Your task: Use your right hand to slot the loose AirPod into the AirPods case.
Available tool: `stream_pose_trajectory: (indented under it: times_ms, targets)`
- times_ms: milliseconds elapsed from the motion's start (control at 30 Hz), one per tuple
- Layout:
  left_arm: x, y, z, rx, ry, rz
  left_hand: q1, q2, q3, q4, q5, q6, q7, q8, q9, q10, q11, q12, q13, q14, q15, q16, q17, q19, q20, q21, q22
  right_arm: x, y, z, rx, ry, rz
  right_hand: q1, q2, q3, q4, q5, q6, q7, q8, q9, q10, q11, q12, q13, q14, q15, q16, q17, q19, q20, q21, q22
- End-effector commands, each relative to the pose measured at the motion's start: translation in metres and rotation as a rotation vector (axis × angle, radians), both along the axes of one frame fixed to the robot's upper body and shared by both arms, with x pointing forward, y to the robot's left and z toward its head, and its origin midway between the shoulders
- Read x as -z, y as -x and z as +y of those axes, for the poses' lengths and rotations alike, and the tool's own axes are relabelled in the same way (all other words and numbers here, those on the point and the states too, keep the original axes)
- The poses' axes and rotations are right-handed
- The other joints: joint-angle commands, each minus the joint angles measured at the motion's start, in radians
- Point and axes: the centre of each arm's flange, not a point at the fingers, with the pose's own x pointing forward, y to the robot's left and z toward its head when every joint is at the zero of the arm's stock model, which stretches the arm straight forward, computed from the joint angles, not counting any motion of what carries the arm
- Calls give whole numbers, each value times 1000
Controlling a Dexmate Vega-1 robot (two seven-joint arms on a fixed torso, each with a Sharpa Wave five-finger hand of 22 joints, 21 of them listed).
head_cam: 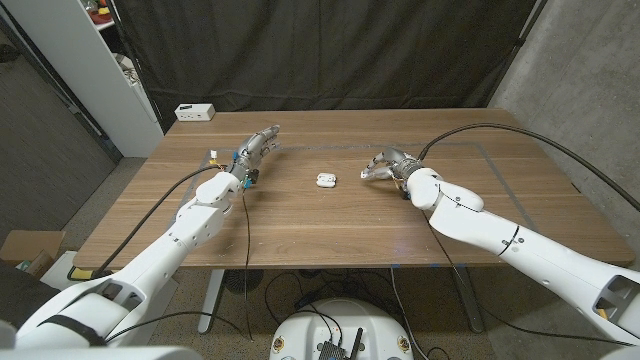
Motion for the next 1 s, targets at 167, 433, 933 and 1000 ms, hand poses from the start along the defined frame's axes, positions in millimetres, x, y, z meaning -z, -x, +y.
stream_pose_trajectory:
  times_ms: [167,433,933,1000]
  targets:
    - [3,-1,-1,18,-10,-9,11,-1,3,-9,3,11,1,1,2,10,-1,3,2,-2,1,1,2,-1,7,-4,3,-25,12,48,-63,82,55,-13,8,-8,3,-7,3,13,0,6,-34,18,-15,8,-31,-112,-9,8,-6,32,-6,3]
    - [4,-6,-7,32,-6,-13,12,-2,3,-12,3,11,6,-2,2,8,-2,2,2,-3,0,1,2,-2,6,-6,3,-35,9,57,-74,91,113,-17,13,-12,5,-8,-5,19,-7,5,-47,43,-22,10,-45,-98,-12,9,-7,39,-5,3]
    - [2,-9,-13,34,-7,-15,13,-3,2,-15,3,14,14,-4,2,8,0,2,3,-4,1,1,2,-1,7,-7,3,-46,6,75,-94,78,196,-19,21,-14,5,-11,-6,29,-13,4,-50,51,-24,13,-44,-78,-9,10,-1,48,-2,3]
    - [2,-9,-13,28,-8,-11,13,-3,2,-15,3,14,14,-5,2,8,0,2,3,-4,1,1,2,-1,6,-7,3,-47,6,75,-107,46,199,-19,23,-14,5,-12,-7,33,-15,5,-46,51,-23,13,-43,-77,-8,10,0,49,-2,3]
